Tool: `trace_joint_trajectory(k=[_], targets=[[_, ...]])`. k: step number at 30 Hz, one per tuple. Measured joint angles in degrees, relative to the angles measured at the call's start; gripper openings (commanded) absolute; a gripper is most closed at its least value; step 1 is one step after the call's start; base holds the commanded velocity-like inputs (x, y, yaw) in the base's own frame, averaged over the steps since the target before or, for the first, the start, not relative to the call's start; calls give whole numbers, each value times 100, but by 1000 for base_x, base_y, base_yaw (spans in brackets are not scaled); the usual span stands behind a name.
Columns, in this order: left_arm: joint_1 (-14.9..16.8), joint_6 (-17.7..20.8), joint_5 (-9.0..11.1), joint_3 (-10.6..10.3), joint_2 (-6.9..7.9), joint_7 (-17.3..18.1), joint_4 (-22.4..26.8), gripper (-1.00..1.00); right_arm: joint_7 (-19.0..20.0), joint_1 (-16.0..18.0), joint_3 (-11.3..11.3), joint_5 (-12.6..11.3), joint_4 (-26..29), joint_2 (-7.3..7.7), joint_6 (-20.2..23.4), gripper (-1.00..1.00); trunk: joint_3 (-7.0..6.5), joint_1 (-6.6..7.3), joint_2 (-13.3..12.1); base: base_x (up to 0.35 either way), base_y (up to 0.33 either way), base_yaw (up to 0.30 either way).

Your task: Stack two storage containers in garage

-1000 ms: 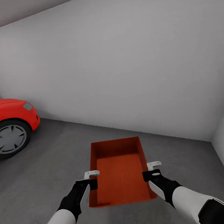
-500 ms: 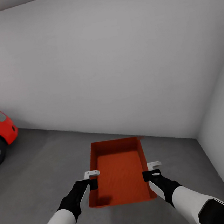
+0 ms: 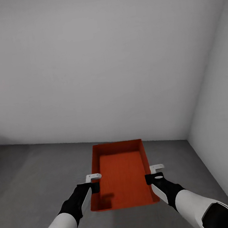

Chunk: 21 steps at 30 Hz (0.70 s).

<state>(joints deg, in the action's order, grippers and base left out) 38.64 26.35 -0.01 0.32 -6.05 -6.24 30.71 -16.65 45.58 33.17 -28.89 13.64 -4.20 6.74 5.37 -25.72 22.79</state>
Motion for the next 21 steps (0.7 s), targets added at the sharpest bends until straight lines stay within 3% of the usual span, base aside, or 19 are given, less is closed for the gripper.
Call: trace_joint_trajectory(k=[21], targets=[[0,2,2,-1,0,-1,0,-100,0,0,1,-1,-2,-1,0,-100,0,0,0,312,149,-284]])
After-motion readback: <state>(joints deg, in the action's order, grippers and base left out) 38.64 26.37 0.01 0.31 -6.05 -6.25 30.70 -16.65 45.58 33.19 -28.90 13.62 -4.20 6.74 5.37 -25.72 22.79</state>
